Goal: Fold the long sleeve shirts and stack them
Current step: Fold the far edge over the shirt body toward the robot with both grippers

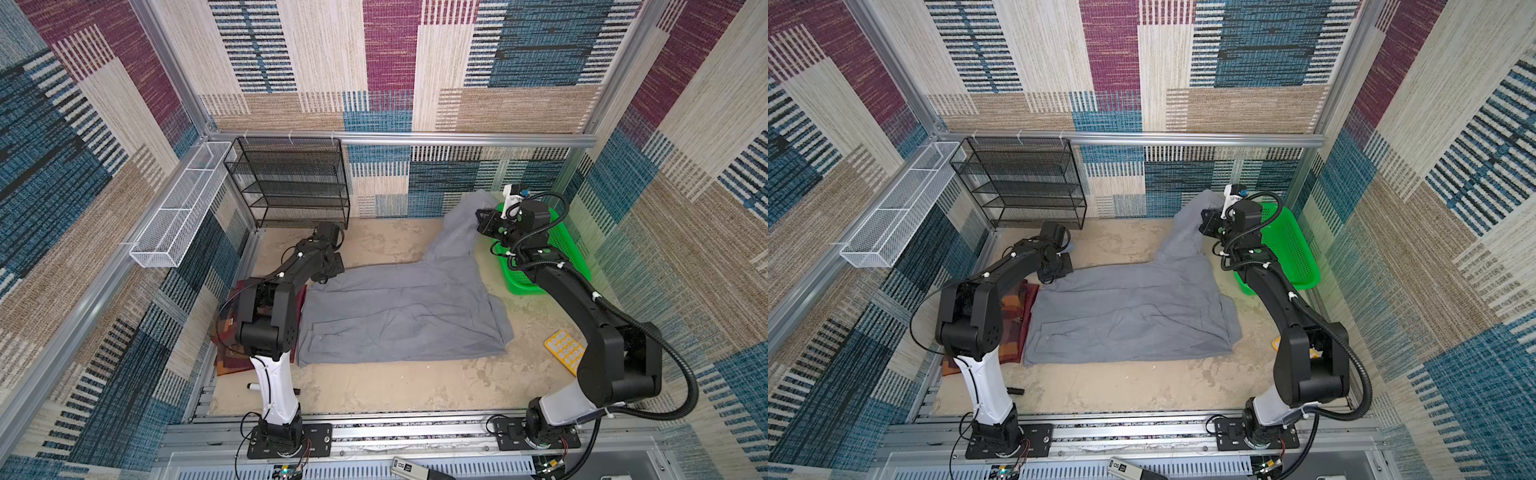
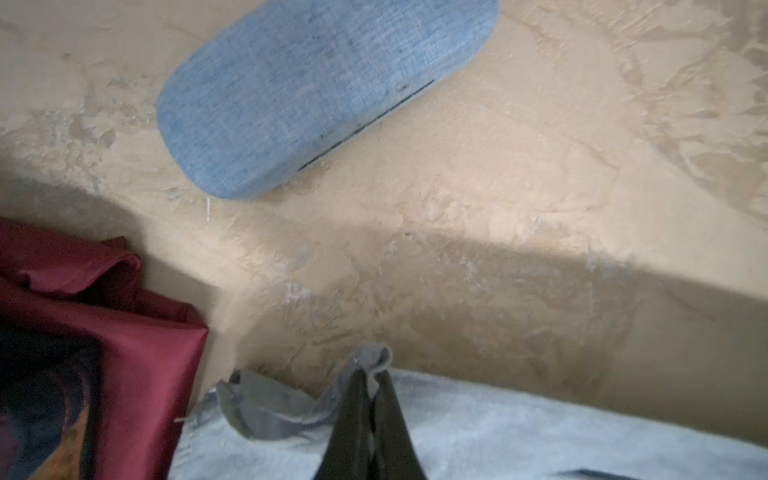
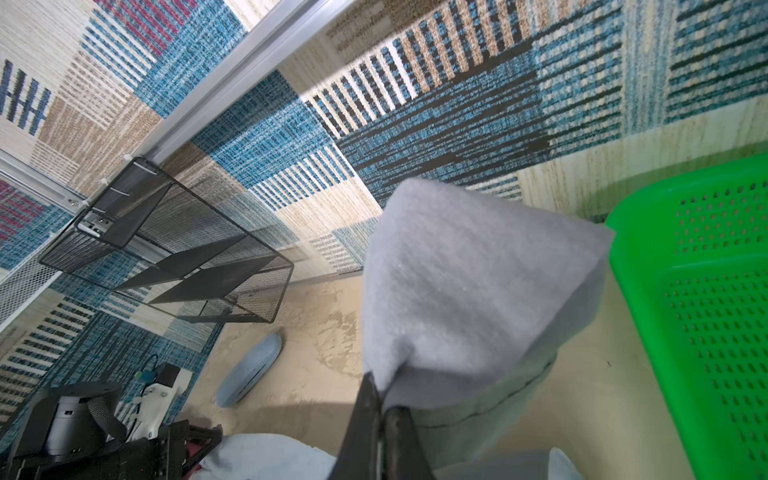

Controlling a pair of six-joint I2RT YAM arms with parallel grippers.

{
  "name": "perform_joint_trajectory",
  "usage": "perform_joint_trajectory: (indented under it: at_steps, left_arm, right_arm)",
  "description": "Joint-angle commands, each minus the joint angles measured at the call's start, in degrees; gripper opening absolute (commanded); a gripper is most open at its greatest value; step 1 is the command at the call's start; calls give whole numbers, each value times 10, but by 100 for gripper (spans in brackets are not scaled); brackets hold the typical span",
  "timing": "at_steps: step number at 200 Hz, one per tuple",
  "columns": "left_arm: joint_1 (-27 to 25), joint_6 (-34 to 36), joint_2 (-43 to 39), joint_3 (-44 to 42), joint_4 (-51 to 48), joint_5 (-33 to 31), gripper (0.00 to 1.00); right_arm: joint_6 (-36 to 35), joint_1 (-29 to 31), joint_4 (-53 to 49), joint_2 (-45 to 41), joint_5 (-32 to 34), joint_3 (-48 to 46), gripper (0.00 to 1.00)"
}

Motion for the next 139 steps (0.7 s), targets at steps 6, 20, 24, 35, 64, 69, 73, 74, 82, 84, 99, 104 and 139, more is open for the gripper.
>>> perform_joint_trajectory:
  at_steps: [6,20,24,35,64,69,73,74,82,84,99,104,139]
  left_arm:
    - [-17,-28,-50,-60,85,-38,0]
    - [-27,-37,-85,-102,108,-59,0]
    - [-28,-41,-94,-110,112,-63,0]
    - [-33,-53,-120,-144,129,-74,0]
    - [-43,-94,-181,-236,165,-88,0]
    - [-47,-102,-191,-254,172,-94,0]
    - [-49,-107,-199,-270,178,-97,0]
    - [-50,-108,-201,-273,179,-97,0]
    - [-52,-120,-215,-299,190,-102,0]
    - [-53,-124,-219,-303,192,-103,0]
    - [-55,-149,-248,-347,209,-98,0]
    - [-56,-154,-262,-360,217,-95,0]
    - [-66,-162,-324,-423,231,-99,0]
  right_arm:
    - [13,12,4,-52,9,-41,0]
    - [15,14,-1,-87,15,-73,0]
    - [17,15,-2,-96,16,-83,0]
    - [14,17,-6,-122,15,-104,0]
    - [-12,20,-55,-185,30,-134,0]
    - [-12,20,-59,-197,31,-144,0]
    - [-11,20,-61,-206,29,-152,0]
    - [-11,20,-62,-209,29,-154,0]
    - [-7,20,-67,-226,23,-169,0]
    - [-7,20,-69,-229,22,-173,0]
    - [-4,22,-86,-255,14,-198,0]
    - [-2,22,-94,-263,18,-205,0]
    - [-4,23,-135,-309,32,-247,0]
